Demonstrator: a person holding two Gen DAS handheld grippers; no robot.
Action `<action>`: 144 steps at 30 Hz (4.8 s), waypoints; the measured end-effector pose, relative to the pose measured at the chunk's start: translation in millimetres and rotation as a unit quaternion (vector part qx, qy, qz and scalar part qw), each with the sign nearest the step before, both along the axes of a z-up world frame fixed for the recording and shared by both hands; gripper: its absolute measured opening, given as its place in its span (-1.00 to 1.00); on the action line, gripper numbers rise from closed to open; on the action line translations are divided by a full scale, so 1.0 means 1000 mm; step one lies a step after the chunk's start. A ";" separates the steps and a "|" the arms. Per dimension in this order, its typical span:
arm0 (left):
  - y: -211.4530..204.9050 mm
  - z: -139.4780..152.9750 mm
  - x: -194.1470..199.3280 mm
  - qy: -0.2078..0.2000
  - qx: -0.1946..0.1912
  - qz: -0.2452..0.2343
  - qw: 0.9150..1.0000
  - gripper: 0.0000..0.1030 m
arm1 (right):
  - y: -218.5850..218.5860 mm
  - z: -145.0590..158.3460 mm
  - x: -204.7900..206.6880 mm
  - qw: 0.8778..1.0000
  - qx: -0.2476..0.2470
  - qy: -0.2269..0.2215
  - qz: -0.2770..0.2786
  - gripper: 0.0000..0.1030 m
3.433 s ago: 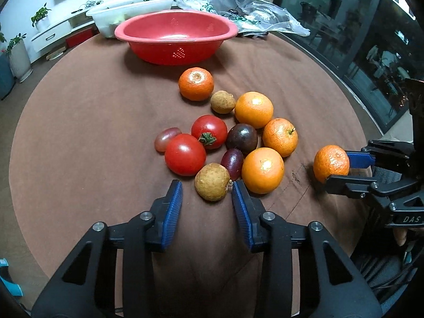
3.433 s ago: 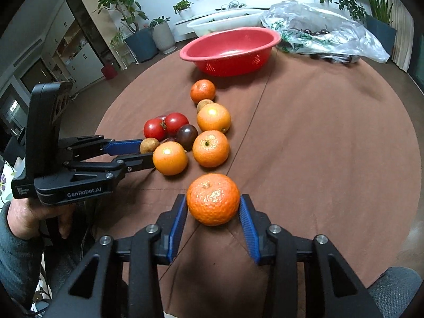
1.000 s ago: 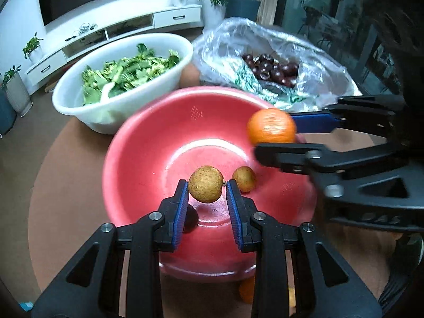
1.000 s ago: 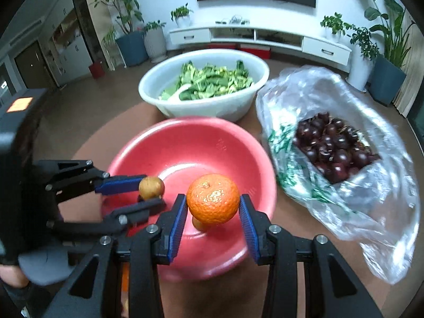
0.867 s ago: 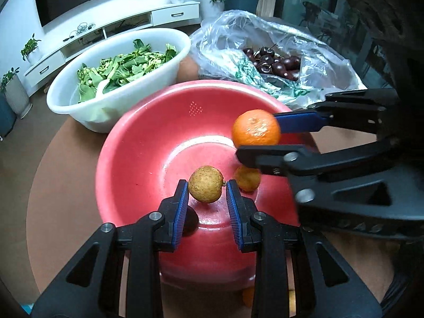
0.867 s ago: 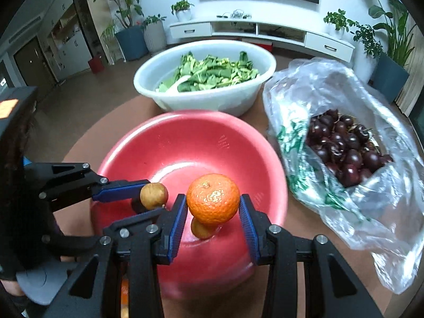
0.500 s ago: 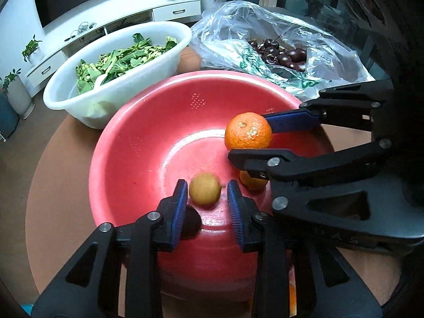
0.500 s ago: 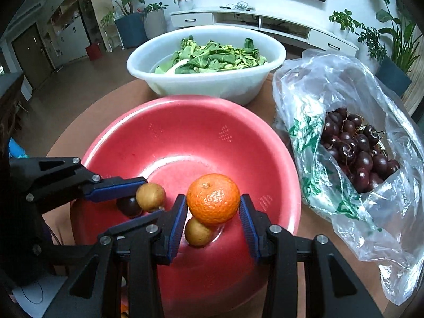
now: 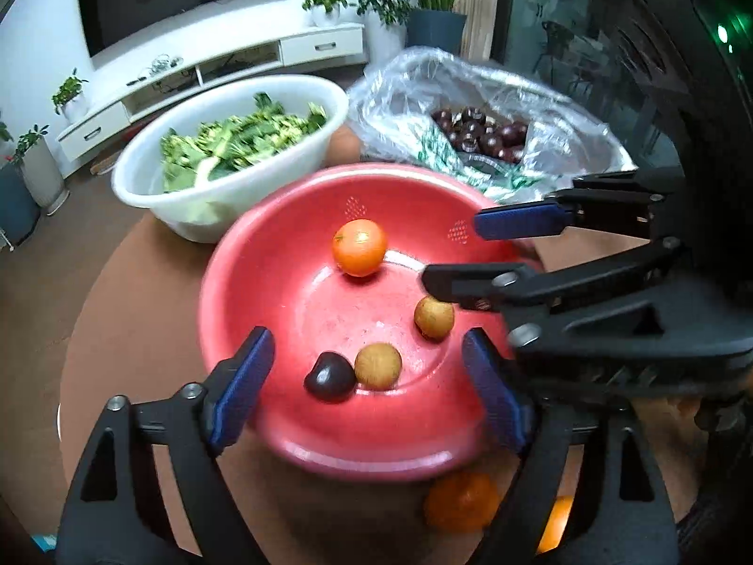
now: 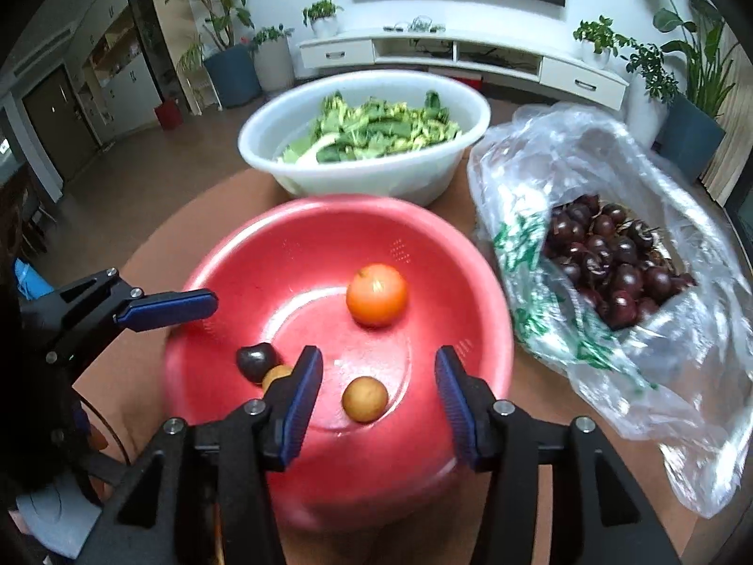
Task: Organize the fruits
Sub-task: 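Withdraw both open tools from the red bowl back to the fruit pile, then grasp a large orange with the left tool while the right tool grasps a mandarin, then lift both held oranges and carry them toward the red bowl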
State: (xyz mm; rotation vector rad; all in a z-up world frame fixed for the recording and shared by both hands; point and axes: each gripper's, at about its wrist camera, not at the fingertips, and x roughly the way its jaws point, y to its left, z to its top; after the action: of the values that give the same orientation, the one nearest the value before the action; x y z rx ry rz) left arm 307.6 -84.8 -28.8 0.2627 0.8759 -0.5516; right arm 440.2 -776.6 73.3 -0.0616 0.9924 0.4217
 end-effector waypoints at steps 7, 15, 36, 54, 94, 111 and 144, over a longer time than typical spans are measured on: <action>0.038 0.023 -0.065 -0.022 -0.035 0.022 0.999 0.81 | -0.037 0.029 -0.063 0.997 0.067 -0.026 -0.022 0.40; 0.058 0.002 -0.167 -0.006 -0.046 0.031 0.998 0.89 | -0.064 0.009 -0.159 0.994 0.098 -0.014 -0.035 0.47; 0.030 -0.045 -0.229 0.002 -0.009 0.057 0.998 0.50 | -0.066 -0.031 -0.232 0.991 0.120 0.005 -0.062 0.52; 0.018 -0.049 -0.223 0.010 -0.022 0.032 0.999 -0.20 | -0.065 -0.036 -0.235 0.991 0.117 0.012 -0.065 0.52; 0.055 -0.045 -0.248 0.042 -0.046 0.019 0.998 -0.35 | -0.014 -0.048 -0.213 0.999 0.044 0.019 0.002 0.43; 0.042 -0.047 -0.230 0.053 -0.047 0.008 0.997 -0.33 | -0.002 -0.054 -0.207 0.999 0.020 0.023 0.024 0.18; 0.072 -0.029 -0.223 0.048 -0.087 0.033 0.994 -0.35 | -0.035 -0.033 -0.212 0.998 0.058 0.017 -0.013 -0.22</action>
State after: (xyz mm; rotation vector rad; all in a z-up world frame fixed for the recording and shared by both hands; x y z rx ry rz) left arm 84.6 -12.6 -57.6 0.0485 0.9190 -0.5790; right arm 228.2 -811.5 40.5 0.0642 0.9995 0.4570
